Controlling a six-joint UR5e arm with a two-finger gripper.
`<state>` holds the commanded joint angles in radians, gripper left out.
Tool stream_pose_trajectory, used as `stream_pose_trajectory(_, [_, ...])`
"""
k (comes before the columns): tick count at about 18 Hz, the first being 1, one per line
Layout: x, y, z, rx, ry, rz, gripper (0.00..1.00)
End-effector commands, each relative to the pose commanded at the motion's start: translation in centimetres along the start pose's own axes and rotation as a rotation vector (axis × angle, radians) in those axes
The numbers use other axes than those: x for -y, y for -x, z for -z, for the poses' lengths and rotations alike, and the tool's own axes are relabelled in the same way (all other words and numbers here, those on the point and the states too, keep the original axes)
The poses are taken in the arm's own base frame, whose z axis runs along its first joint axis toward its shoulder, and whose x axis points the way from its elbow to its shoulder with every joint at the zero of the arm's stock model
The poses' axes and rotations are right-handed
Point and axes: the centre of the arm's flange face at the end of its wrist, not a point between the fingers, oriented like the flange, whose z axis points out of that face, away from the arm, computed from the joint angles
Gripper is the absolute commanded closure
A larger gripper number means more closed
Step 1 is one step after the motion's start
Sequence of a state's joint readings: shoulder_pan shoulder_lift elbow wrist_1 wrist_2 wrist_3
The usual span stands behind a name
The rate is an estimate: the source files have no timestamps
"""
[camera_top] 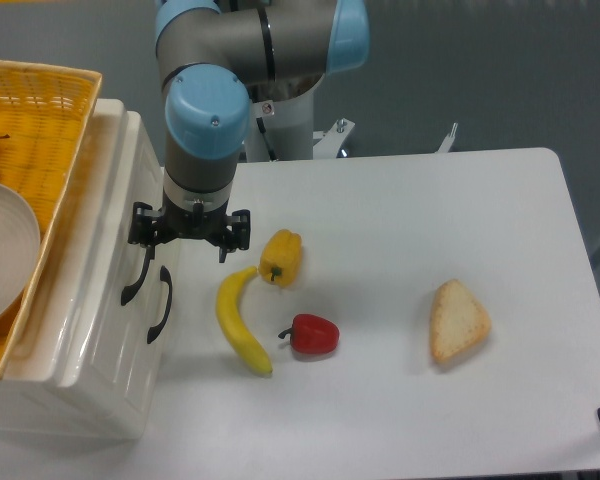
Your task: Slide the top white drawer open
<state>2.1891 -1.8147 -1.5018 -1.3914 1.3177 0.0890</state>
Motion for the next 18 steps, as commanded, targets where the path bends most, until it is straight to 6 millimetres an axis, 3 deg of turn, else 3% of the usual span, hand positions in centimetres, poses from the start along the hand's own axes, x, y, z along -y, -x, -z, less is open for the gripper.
stream_pose_trajectory(18, [-0.1,-0.6,-2.5,-0.004,0.040,-0.021,0.00])
